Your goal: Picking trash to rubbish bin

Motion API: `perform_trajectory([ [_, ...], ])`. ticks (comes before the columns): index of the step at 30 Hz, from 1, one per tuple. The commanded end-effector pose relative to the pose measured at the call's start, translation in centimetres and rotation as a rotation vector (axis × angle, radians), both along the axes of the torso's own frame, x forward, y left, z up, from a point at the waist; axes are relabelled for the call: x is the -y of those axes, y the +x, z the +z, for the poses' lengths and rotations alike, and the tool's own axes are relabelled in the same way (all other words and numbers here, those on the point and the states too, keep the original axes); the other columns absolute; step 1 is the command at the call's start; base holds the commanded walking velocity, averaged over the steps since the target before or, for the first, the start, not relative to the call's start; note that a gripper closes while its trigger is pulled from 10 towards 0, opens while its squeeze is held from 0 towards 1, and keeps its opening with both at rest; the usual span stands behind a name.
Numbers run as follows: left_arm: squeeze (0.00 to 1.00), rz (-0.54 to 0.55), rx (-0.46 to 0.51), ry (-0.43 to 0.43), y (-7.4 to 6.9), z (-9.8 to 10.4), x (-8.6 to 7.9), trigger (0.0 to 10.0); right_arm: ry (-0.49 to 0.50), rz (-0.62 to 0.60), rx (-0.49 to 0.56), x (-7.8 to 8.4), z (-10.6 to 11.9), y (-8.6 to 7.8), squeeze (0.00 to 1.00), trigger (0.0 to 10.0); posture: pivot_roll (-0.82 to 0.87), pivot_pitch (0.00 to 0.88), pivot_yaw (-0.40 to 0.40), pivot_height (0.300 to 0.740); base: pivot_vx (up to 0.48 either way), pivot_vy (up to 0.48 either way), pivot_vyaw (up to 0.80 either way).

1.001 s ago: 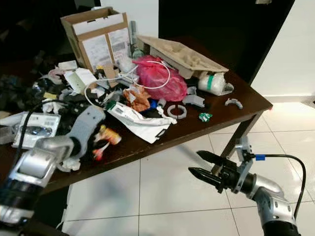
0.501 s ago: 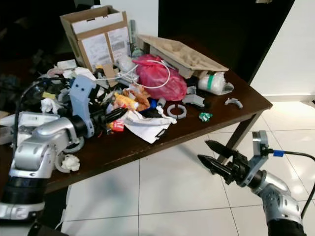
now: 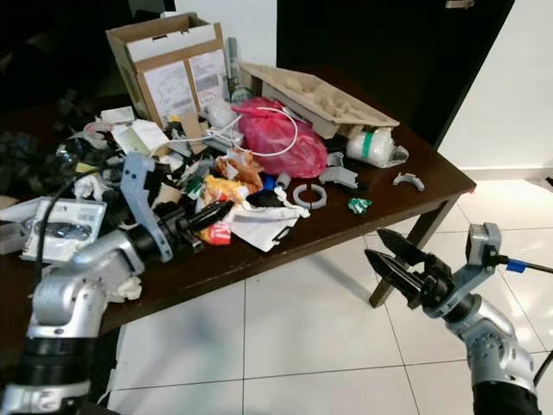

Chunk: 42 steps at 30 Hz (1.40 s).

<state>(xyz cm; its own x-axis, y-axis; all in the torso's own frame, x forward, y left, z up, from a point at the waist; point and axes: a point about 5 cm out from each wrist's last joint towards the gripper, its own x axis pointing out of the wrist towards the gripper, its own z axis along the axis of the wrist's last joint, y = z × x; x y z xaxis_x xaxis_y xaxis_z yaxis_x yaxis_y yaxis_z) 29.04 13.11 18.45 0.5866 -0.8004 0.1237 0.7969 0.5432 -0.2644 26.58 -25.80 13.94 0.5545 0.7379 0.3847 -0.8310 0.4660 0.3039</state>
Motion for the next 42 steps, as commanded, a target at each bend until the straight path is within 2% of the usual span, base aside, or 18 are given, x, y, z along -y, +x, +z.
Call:
perform_trajectory([
  [1, 0.0, -0.111, -0.01, -0.045, -1.0, -0.3, 1.8, 10.0, 0.024, -0.02, -0.009, 0.5, -0.2, -0.3, 0.0, 10.0, 0.03, 0.116, -0.039, 0.74, 0.0, 0.0, 0.0],
  [2, 0.0, -0.205, -0.038, -0.044, -2.2, -1.5, 2.9, 10.0, 0.036, -0.027, -0.011, 0.7, -0.3, -0.4, 0.0, 10.0, 0.03, 0.113, -0.037, 0.74, 0.0, 0.0, 0.0],
  [5, 0.0, -0.25, -0.081, -0.025, -3.0, -3.1, 3.5, 10.0, 0.018, -0.092, -0.028, 1.2, -0.7, -0.2, 0.0, 10.0, 0.03, 0.113, -0.036, 0.74, 0.0, 0.0, 0.0],
  [8, 0.0, -0.232, -0.123, -0.021, -2.8, -4.2, 3.5, 10.0, 0.001, -0.189, -0.051, 1.7, -1.0, 0.3, 0.0, 10.0, 0.03, 0.116, -0.035, 0.74, 0.0, 0.0, 0.0],
  [10, 0.0, -0.204, -0.162, -0.023, -2.6, -5.2, 3.3, 10.0, -0.02, -0.338, -0.096, 2.8, -1.5, 1.1, 0.0, 10.0, 0.02, 0.117, -0.035, 0.74, 0.0, 0.0, 0.0],
  [15, 0.0, -0.164, -0.182, -0.007, -2.4, -6.3, 3.3, 10.0, -0.044, -0.477, -0.166, 3.7, -2.2, 1.8, 0.0, 10.0, 0.02, 0.118, -0.035, 0.74, 0.0, 0.0, 0.0],
  [17, 0.0, -0.125, -0.197, 0.011, -2.2, -7.1, 3.4, 10.0, -0.136, -0.591, -0.236, 4.1, -3.2, 2.3, 0.0, 10.0, 0.02, 0.119, -0.035, 0.74, 0.0, 0.0, 0.0],
  [20, 0.0, -0.101, -0.229, 0.082, -2.4, -9.1, 3.8, 10.0, -0.171, -0.658, -0.335, 4.4, -4.7, 2.3, 0.0, 10.0, 0.02, 0.12, -0.034, 0.74, 0.0, 0.0, 0.0],
  [25, 0.0, -0.108, -0.277, 0.178, -3.1, -11.5, 4.2, 10.0, -0.197, -0.72, -0.408, 4.6, -6.0, 2.1, 0.0, 10.0, 0.02, 0.121, -0.032, 0.74, 0.0, 0.0, -0.48],
  [27, 0.0, -0.108, -0.277, 0.178, -3.1, -11.5, 4.2, 10.0, -0.197, -0.72, -0.408, 4.6, -6.0, 2.1, 0.0, 10.0, 0.02, 0.121, -0.032, 0.74, 0.0, 0.0, -0.8],
  [29, 0.0, -0.129, -0.319, 0.268, -3.9, -13.6, 4.3, 10.0, -0.212, -0.759, -0.454, 4.7, -6.9, 1.9, 0.0, 10.0, 0.03, 0.122, -0.032, 0.74, 0.0, 0.0, -0.8],
  [31, 0.0, -0.129, -0.319, 0.268, -3.9, -13.6, 4.3, 10.0, -0.212, -0.759, -0.454, 4.7, -6.9, 1.9, 0.0, 10.0, 0.03, 0.122, -0.032, 0.74, 0.0, 0.0, -0.8],
  [34, 0.0, -0.128, -0.395, 0.391, -5.1, -16.7, 3.8, 10.0, -0.26, -0.837, -0.549, 5.1, -8.7, 1.2, 0.0, 10.0, 0.02, 0.122, -0.03, 0.74, 0.0, 0.0, -0.8],
  [35, 0.0, -0.128, -0.395, 0.391, -5.1, -16.7, 3.8, 10.0, -0.26, -0.837, -0.549, 5.1, -8.7, 1.2, 0.0, 10.0, 0.02, 0.122, -0.03, 0.74, 0.0, 0.0, -0.8],
  [37, 0.0, -0.094, -0.437, 0.487, -5.4, -18.4, 3.0, 10.0, -0.3, -0.878, -0.606, 5.2, -9.7, 0.6, 0.0, 10.0, 0.03, 0.122, -0.031, 0.74, 0.0, 0.0, -0.8],
  [38, 0.0, -0.094, -0.437, 0.487, -5.4, -18.4, 3.0, 10.0, -0.3, -0.878, -0.606, 5.2, -9.7, 0.6, 0.0, 10.0, 0.03, 0.122, -0.031, 0.74, 0.0, 0.0, -0.8],
  [39, 0.0, -0.06, -0.476, 0.605, -6.0, -20.2, 2.0, 10.0, -0.342, -0.913, -0.664, 5.2, -10.8, 0.1, 0.0, 10.0, 0.03, 0.122, -0.03, 0.74, 0.0, 0.0, -0.79],
  [42, 0.0, -0.037, -0.499, 0.666, -6.4, -21.3, 1.3, 10.0, -0.361, -0.929, -0.7, 5.1, -11.4, -0.3, 0.0, 10.0, 0.03, 0.123, -0.029, 0.74, 0.0, 0.0, -0.79],
])
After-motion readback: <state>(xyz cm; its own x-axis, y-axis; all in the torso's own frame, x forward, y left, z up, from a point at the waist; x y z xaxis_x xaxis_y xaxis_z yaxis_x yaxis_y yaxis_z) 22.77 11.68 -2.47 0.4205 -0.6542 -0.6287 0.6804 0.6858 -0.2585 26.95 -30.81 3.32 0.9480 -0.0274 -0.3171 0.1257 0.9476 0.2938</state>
